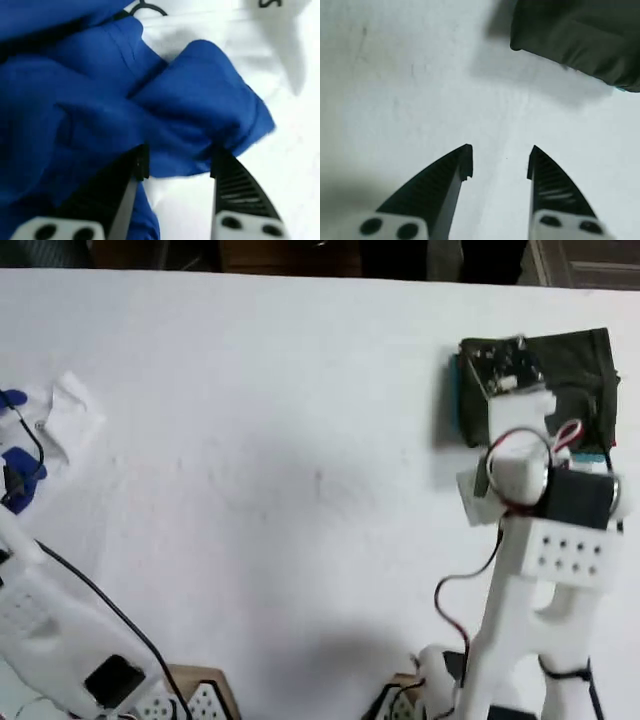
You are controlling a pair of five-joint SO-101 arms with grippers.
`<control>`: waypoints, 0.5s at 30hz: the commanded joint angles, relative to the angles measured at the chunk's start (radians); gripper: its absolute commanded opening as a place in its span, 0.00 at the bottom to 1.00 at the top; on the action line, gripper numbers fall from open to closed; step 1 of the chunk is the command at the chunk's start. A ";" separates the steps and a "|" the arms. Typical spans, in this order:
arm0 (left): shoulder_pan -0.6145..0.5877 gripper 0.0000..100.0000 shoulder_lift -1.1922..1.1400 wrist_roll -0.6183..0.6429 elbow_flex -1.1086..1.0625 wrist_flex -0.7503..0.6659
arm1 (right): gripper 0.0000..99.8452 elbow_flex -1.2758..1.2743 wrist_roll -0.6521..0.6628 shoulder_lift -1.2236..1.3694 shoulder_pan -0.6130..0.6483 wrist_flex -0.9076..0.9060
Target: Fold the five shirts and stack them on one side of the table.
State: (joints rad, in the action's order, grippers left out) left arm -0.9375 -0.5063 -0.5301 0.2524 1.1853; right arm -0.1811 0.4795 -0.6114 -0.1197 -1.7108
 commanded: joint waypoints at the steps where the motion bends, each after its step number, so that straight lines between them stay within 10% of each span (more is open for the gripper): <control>1: 0.003 0.22 -0.075 -0.012 0.117 0.005 | 0.18 -0.068 -0.006 -0.087 0.005 0.022; 8: 0.023 0.01 -0.210 -0.086 0.311 0.132 | 0.18 -0.152 -0.006 -0.096 0.005 0.022; 15: 0.055 0.03 -0.216 -0.037 0.510 0.334 | 0.18 -0.180 -0.006 -0.094 0.002 0.044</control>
State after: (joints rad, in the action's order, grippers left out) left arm -0.9114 -0.7442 -0.6007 0.6452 1.4308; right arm -0.3452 0.4795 -0.6743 -0.1197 -1.7031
